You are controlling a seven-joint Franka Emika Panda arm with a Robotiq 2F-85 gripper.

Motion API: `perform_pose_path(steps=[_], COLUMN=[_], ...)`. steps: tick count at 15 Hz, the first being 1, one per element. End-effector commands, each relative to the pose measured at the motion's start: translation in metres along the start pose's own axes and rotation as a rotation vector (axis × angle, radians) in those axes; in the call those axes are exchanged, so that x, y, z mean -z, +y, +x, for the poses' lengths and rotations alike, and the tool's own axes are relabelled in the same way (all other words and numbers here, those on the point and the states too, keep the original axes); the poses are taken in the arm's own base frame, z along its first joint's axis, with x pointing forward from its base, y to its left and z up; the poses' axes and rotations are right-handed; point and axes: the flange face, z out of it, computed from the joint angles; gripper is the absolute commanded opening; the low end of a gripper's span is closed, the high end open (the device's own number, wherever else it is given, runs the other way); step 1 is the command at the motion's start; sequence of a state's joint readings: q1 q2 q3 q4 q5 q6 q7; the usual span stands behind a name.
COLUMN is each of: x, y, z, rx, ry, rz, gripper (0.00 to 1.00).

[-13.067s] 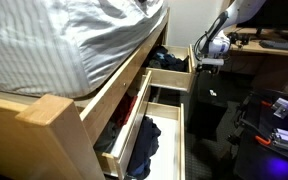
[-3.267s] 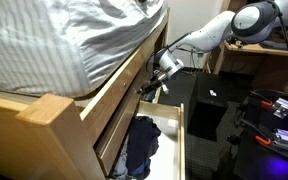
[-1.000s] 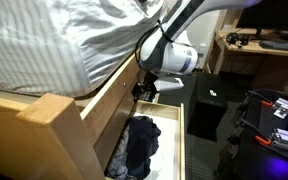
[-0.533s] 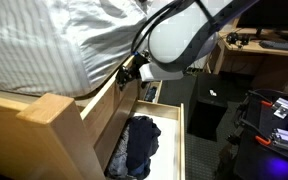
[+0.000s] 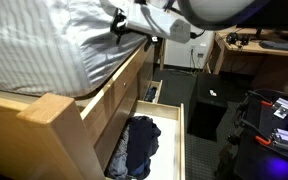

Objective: Close the top right and left drawers respectively

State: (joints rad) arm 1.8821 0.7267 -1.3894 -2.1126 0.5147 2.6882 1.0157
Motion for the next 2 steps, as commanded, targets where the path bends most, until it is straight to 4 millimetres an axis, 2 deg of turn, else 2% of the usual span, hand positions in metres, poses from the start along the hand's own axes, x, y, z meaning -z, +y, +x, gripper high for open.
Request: perform_pose_path(steps=[1, 2], x=[0.019, 0.036], y=[-0.006, -0.011], z=[0.002, 0.001], rx=[-0.018, -0.038], ry=[0.043, 0.082], rz=[-0.007, -0.008], gripper=[1.0, 1.0])
